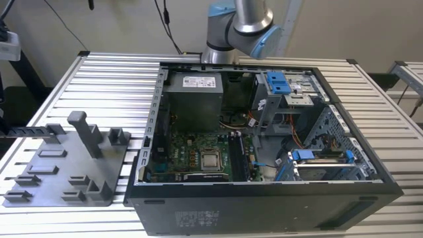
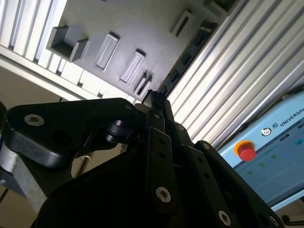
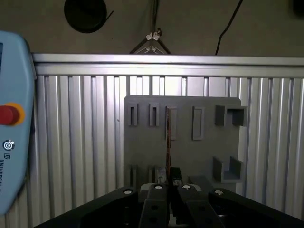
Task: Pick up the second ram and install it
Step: 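Pick up the second ram and move it above second insertion slot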
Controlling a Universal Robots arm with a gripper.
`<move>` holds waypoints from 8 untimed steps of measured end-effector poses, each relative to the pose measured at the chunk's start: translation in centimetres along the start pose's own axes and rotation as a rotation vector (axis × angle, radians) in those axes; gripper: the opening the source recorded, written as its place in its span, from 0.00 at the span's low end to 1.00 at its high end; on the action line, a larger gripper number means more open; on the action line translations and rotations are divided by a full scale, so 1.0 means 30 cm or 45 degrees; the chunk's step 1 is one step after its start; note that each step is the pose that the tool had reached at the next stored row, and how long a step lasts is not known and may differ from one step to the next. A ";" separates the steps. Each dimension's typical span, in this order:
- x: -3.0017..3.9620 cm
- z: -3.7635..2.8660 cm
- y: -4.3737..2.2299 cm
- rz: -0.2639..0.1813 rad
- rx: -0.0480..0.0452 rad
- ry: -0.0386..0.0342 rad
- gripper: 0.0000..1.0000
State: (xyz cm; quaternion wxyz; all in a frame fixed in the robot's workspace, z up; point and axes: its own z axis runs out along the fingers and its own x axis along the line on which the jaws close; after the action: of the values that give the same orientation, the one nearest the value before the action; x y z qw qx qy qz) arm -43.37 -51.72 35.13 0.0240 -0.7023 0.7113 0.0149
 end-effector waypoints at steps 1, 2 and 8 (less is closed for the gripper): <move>0.000 0.000 0.001 0.000 0.001 -0.0001 0.14; 0.000 -0.001 0.002 0.000 0.001 0.0000 0.14; 0.000 -0.002 0.007 0.000 0.004 -0.0002 0.14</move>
State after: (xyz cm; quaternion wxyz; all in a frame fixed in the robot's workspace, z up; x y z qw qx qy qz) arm -43.58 -51.72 35.20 0.0251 -0.7023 0.7113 0.0139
